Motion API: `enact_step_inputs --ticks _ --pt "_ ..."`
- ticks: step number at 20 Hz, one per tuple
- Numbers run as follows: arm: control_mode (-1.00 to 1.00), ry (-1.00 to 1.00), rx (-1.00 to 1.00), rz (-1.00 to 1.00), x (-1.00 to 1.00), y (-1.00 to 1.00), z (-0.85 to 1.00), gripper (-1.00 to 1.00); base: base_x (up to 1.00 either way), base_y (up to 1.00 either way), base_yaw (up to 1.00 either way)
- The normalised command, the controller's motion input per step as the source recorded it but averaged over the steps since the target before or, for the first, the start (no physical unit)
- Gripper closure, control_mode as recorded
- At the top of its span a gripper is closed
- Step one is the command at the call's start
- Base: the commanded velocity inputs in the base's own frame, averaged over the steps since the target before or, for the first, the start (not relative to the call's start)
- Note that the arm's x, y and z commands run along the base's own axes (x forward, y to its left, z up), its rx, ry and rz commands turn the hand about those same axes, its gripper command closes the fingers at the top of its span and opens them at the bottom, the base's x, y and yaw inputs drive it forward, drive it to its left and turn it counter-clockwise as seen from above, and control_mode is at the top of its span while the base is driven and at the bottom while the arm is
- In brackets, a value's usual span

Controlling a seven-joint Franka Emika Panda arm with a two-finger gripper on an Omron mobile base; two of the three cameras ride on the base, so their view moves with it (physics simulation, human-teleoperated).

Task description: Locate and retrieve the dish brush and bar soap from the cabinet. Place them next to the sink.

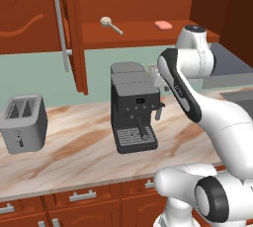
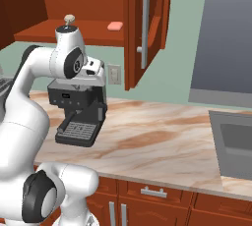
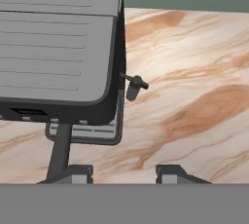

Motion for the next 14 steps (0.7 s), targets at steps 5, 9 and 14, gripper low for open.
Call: enact_step_inputs --ticks 5,9,14 --pt "-1.00 0.00 0.00 0.05 -0.02 0.08 0.00 -1.00 0.00 0.00 0.00" --pt "-1.00 -0.05 0.00 0.09 -0.09 0.26 0.02 -1.00 0.00 0.00 0.00" --pt "-1.00 -0.12 0.00 0.10 -0.13 0.29 0.11 -1.00 0.00 0.00 0.00"
